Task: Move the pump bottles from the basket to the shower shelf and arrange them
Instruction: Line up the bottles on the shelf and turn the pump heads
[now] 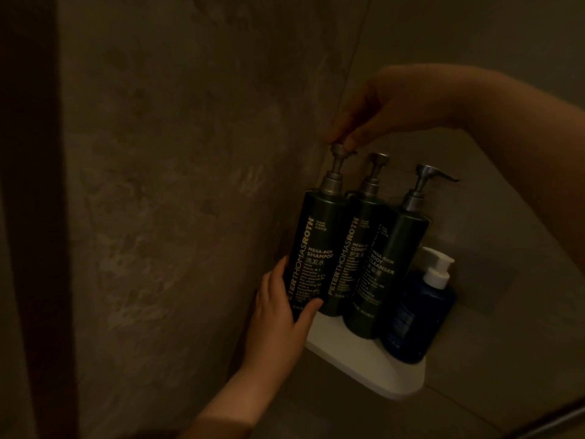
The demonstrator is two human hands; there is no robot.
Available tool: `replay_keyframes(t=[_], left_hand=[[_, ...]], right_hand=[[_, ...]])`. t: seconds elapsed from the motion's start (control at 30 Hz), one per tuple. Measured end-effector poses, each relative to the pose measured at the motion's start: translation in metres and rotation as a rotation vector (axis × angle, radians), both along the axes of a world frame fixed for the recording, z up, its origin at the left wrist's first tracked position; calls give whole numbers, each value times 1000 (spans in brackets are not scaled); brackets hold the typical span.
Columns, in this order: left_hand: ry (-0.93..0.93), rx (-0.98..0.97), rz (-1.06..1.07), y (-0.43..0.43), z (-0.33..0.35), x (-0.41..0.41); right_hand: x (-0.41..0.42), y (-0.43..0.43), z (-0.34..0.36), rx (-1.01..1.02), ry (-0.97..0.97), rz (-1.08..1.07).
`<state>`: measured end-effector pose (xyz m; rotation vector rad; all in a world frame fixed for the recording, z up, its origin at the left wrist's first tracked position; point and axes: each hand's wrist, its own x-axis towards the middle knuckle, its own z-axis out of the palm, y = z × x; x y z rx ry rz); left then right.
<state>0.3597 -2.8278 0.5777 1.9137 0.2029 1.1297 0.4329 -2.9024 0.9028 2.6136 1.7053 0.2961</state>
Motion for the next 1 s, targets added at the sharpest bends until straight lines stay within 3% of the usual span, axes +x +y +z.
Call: replay_keyframes(t=[0.67, 0.8, 1.0], left_hand=[[2, 20, 85, -4, 3, 1], [5, 40, 83, -3, 3, 1], [-9, 44, 76, -1, 3, 2]], right_hand=[[-10, 14, -7, -13, -115, -130], [-8, 6, -11, 2, -201, -13], [0, -18, -14, 94, -108, 162]])
